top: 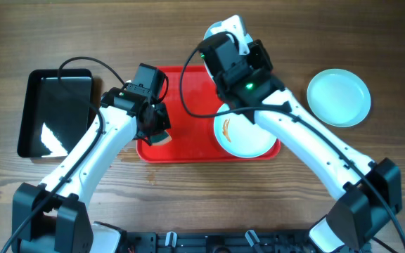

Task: Clean dirty plates on tray and stack at the side
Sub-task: 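Lift the scrubbed plate off the red tray with the right gripper, then carry the plate right and lower it onto the cleaned plate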

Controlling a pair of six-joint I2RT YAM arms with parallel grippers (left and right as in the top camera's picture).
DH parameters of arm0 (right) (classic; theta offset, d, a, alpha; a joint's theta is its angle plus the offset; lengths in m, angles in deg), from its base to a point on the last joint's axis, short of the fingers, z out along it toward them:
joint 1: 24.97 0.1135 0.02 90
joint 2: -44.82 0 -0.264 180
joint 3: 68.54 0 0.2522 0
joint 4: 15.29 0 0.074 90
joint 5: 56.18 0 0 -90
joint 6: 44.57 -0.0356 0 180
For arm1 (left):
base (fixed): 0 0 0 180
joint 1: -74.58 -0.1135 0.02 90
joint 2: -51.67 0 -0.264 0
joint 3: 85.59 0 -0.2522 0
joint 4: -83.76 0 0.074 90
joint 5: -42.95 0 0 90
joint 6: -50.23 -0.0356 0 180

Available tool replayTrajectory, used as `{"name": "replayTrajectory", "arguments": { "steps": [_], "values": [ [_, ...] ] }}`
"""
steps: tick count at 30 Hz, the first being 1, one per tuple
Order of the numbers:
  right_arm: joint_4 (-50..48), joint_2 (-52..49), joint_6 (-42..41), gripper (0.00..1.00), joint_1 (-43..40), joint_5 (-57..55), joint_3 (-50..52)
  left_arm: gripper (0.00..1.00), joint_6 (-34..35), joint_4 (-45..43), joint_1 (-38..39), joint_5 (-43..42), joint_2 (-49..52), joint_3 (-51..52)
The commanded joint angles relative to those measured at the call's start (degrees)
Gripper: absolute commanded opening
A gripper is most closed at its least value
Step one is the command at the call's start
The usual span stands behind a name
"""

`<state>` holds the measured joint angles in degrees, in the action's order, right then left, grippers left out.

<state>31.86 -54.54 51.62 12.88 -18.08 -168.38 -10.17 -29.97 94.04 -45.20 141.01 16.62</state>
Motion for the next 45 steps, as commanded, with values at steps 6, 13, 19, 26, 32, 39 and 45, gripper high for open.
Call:
{"name": "replayTrajectory", "arguments": {
  "steps": [6, 13, 19, 26, 32, 39, 45],
  "values": [
    [-10.0, 0.3, 13.5, 0.04, 5.8, -15.5, -0.8, 0.04, -0.2, -0.1, -0.3, 1.0, -1.0, -0.8],
    [-13.3, 0.3, 16.1, 0.04, 6.6, -20.5, -0.8, 0.04, 1.3, -0.4, -0.3, 0.8, -1.0, -0.8],
    [-13.2, 0.3, 15.8, 0.04, 6.6, -21.2, -0.8, 0.04, 1.3, -0.4, -0.3, 0.8, -1.0, -0.8],
    [-13.2, 0.3, 11.3, 0.04, 6.5, -20.8, 0.9, 0.04, 1.3, -0.4, -0.3, 0.8, -1.0, -0.8],
    [-12.5, 0.3, 4.3, 0.05, 6.3, -20.1, 2.0, 0.04, 1.3, -0.8, -0.3, 0.7, -1.0, -0.8],
    [-5.9, 0.5, -9.7, 0.04, 4.9, -18.6, 2.0, 0.04, 1.3, -1.0, -0.3, 0.7, -1.0, -0.8],
    [8.2, 4.1, -27.1, 0.04, -5.2, 4.8, 1.9, 0.04, 1.3, -1.2, -0.3, 0.7, -1.0, -0.8]
  ]
}}
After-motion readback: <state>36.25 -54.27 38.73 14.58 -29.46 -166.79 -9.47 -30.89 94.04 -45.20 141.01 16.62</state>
